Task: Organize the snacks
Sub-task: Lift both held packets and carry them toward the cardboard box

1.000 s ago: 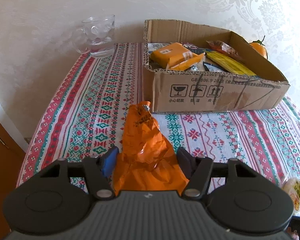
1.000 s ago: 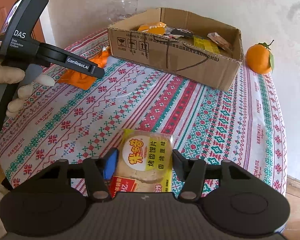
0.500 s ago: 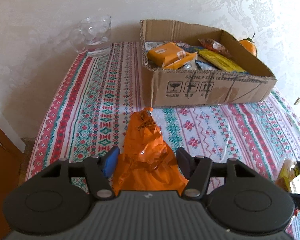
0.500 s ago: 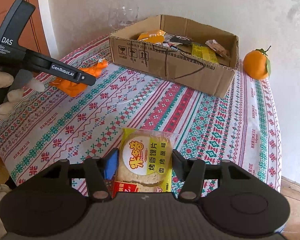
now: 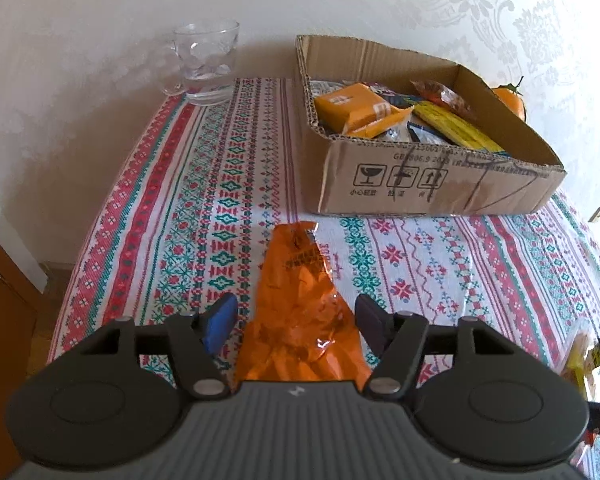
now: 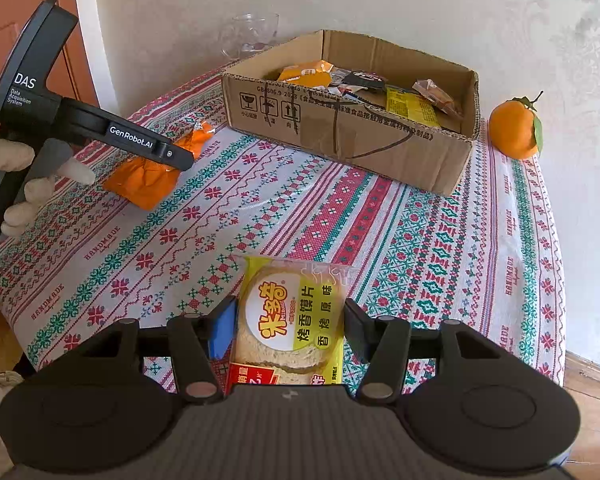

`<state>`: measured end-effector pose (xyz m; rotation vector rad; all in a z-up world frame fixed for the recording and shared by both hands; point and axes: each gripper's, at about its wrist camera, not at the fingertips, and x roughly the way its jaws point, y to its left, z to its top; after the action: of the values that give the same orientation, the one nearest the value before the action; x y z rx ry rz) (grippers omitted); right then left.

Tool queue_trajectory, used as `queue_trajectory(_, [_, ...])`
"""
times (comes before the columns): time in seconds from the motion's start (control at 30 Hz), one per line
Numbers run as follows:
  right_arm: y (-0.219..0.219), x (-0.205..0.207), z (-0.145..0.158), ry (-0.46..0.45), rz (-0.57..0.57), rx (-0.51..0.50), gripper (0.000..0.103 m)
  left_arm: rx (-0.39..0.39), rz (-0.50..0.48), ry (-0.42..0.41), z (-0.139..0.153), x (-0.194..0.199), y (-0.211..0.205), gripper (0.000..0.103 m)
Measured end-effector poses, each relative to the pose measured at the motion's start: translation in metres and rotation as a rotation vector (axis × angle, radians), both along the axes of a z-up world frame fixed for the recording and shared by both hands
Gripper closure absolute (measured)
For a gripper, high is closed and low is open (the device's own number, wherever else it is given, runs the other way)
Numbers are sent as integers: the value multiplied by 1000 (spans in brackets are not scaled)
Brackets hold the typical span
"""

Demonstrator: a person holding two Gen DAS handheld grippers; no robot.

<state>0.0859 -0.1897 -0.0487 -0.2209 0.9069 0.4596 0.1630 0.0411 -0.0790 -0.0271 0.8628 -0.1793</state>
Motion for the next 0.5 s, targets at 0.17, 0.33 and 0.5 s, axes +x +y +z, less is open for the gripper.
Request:
queue_trajectory(0.17, [0, 2, 1, 1, 2, 11, 42, -29, -6, 5, -2, -1, 1, 46])
queue_trajectory(0.33, [-1, 3, 1, -5, 2, 15, 42, -41, -16, 5, 3, -3, -1, 58])
queue_trajectory(0.5, [-1, 3, 2, -9, -3, 16, 42, -36, -37, 11, 3, -6, -3, 58])
